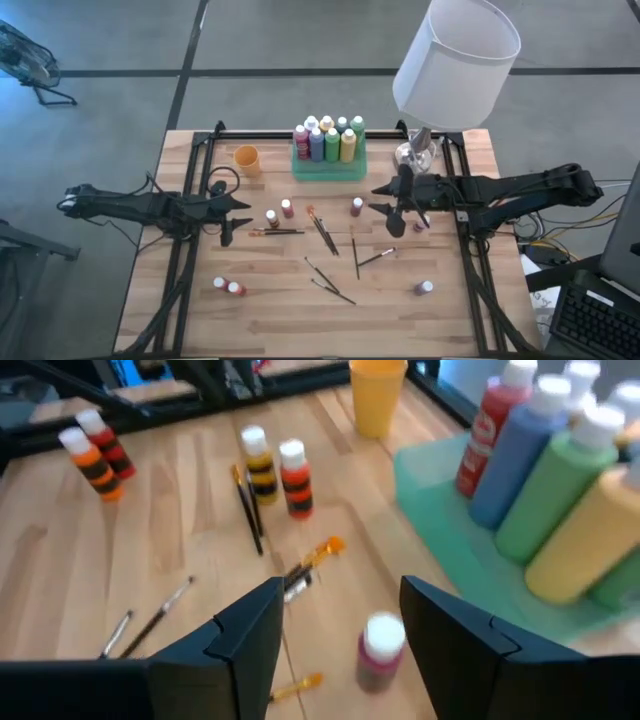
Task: Pick & Place Paint Supplies
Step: Put the small light pink paint bottle into the green bin
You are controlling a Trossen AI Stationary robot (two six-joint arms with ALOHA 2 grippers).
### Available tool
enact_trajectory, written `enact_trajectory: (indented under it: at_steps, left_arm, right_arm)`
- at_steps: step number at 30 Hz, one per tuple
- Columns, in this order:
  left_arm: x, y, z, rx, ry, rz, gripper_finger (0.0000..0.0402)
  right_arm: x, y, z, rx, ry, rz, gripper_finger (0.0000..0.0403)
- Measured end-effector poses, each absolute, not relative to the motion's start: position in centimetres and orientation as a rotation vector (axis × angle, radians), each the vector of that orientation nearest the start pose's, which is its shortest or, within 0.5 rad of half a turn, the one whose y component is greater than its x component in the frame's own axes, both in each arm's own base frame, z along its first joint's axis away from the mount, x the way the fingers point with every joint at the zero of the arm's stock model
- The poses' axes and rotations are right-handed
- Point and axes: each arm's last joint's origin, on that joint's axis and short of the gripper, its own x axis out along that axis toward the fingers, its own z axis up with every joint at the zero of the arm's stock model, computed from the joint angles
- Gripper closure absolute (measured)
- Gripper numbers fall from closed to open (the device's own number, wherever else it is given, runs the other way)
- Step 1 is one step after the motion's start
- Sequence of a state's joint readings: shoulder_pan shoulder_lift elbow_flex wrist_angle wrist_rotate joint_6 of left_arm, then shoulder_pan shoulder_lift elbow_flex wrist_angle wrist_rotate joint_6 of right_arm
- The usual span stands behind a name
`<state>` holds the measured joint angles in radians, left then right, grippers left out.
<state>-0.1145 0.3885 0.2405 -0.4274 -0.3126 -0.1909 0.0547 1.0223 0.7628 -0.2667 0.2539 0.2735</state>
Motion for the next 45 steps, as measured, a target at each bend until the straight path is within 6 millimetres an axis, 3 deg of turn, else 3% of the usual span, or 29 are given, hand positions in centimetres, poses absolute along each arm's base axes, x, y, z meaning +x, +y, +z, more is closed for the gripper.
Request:
enact_trajectory:
  at_steps: [11, 19, 26, 36, 45]
  left_arm:
    - [10.7, -0.3, 17.5, -0.063, 0.542, 0.245, 0.0202]
    - [10.7, -0.3, 17.5, -0.063, 0.542, 0.245, 0.0202]
    - [10.7, -0.3, 17.5, -0.063, 0.542, 0.245, 0.0202]
    - [10.7, -0.3, 17.5, -0.063, 0.542, 0.245, 0.0202]
    - [10.7, -0.3, 17.5, -0.063, 0.542, 0.245, 0.0202]
  right_arm:
    - [20.3, 0.3, 25.9, 0.287, 0.715, -0.384, 0.0219]
    - [16.0, 0.5, 29.2, 0.432, 0.964, -0.545, 0.02]
    - [13.0, 1.0, 30.5, 0.5, 1.003, -0.594, 0.0196]
    - [9.9, 2.5, 28.2, 0.605, 0.977, -0.553, 0.0211]
    - [9.3, 3.1, 24.9, 0.625, 1.018, -0.598, 0.0194]
